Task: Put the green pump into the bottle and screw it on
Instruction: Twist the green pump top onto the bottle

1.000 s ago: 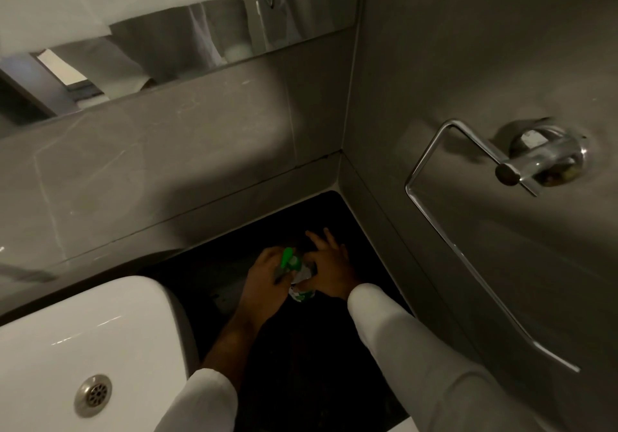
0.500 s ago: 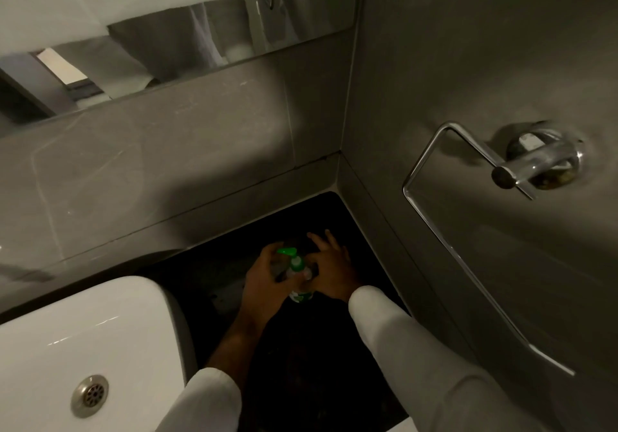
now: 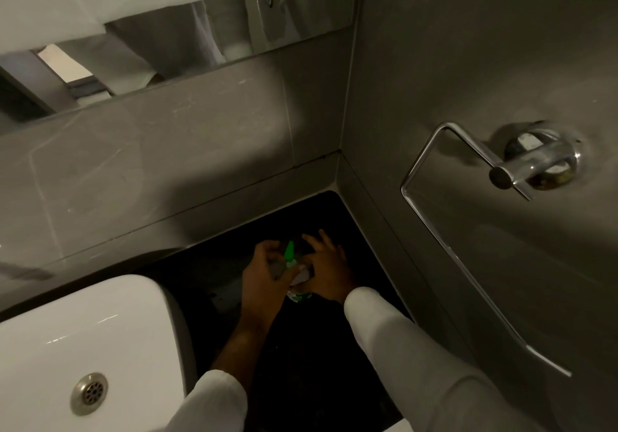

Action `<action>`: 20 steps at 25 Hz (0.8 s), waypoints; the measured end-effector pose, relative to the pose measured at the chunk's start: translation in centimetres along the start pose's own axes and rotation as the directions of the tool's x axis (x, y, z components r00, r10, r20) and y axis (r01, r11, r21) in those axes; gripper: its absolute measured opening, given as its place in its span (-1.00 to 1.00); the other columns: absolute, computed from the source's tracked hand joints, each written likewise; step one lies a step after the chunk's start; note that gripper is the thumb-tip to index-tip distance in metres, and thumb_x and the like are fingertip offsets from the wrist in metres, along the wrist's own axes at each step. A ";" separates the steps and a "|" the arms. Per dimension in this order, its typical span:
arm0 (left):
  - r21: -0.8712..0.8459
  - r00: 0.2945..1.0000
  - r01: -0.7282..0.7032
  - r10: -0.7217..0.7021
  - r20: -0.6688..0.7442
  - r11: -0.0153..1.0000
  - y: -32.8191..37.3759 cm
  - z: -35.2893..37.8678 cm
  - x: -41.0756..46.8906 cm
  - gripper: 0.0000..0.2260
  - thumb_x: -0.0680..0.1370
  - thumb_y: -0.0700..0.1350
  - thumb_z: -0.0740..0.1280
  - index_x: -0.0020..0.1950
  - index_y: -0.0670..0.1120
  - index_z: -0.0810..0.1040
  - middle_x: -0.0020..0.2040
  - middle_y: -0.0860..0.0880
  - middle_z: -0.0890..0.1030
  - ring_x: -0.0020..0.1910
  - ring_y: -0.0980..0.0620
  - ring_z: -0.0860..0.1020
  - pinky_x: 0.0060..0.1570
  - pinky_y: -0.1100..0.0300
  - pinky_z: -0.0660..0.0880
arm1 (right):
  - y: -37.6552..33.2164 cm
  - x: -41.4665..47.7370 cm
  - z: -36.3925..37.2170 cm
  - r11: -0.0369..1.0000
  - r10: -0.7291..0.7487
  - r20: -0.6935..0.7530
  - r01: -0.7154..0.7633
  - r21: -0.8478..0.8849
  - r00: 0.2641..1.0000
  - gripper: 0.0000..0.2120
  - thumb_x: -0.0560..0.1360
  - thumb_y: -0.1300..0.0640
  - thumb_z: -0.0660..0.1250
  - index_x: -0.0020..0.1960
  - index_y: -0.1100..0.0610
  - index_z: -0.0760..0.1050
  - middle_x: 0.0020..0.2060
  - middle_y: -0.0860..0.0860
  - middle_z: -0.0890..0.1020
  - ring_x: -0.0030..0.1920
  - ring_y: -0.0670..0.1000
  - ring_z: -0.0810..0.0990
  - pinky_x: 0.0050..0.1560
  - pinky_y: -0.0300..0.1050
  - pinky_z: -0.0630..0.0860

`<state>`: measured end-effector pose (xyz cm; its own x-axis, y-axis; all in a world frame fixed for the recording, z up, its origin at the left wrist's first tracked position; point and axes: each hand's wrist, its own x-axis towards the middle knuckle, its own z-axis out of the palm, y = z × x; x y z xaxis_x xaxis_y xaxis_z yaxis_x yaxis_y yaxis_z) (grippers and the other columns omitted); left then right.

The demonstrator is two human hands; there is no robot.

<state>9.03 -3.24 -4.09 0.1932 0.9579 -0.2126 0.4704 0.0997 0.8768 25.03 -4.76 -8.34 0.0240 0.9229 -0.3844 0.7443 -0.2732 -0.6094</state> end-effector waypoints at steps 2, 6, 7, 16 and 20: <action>0.016 0.995 -0.038 0.036 0.091 0.999 -0.2 -0.3 0.2 -0.51 0.51 -0.22 0.47 0.37 0.04 0.40 0.21 0.05 0.60 0.13 0.40 0.56 0.13 0.27 0.57 | 0.3 0.1 -0.3 1.000 -0.007 -0.008 0.007 0.005 1.000 -0.36 0.18 -0.31 0.51 0.21 -0.13 0.56 0.60 -0.11 0.10 0.60 0.22 -0.10 0.51 0.37 -0.01; 0.044 0.985 -0.049 0.041 0.168 0.998 0.1 -0.3 0.3 -0.33 0.46 -0.14 0.53 0.50 -0.03 0.32 0.28 0.07 0.53 0.22 0.19 0.55 0.06 0.49 0.48 | 0.6 0.1 -0.4 1.000 -0.023 0.009 0.023 -0.003 1.000 -0.46 0.21 -0.23 0.53 0.14 -0.08 0.61 0.60 -0.10 0.12 0.60 0.20 -0.10 0.52 0.35 -0.03; 0.088 0.993 -0.031 0.021 0.117 0.996 0.5 -0.3 0.2 -0.36 0.42 -0.09 0.56 0.43 -0.05 0.38 0.18 0.09 0.56 0.14 0.15 0.58 -0.04 0.54 0.46 | 0.4 0.2 -0.1 1.000 -0.005 0.015 0.005 0.002 1.000 -0.43 0.16 -0.28 0.50 0.13 -0.11 0.60 0.60 -0.11 0.11 0.60 0.23 -0.09 0.51 0.36 -0.01; 0.211 0.996 -0.029 0.011 0.084 0.977 -0.3 -0.8 0.7 -0.50 0.32 0.13 0.55 0.21 0.05 0.56 0.16 0.00 0.63 0.16 0.00 0.59 0.13 0.05 0.55 | 0.5 1.0 0.9 0.996 0.081 -0.014 -0.080 0.045 0.997 -0.11 -0.02 -0.45 0.38 0.23 -0.07 0.52 0.60 -0.13 0.08 0.58 0.27 -0.01 0.47 0.39 0.15; 0.209 0.997 -0.070 0.067 0.024 0.975 -0.9 -0.5 0.4 -0.66 0.44 -0.11 0.50 0.18 0.02 0.56 0.13 0.02 0.62 0.09 0.00 0.64 0.08 0.01 0.62 | 0.5 1.4 1.0 0.998 0.058 -0.007 -0.058 0.018 0.998 -0.13 0.00 -0.48 0.38 0.23 -0.10 0.53 0.60 -0.11 0.09 0.58 0.27 -0.01 0.47 0.39 0.13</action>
<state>8.27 -2.77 -4.74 0.2448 0.9556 -0.1638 0.6251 -0.0264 0.7801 24.76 -3.89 -9.82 0.0717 0.9073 -0.4143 0.7295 -0.3310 -0.5985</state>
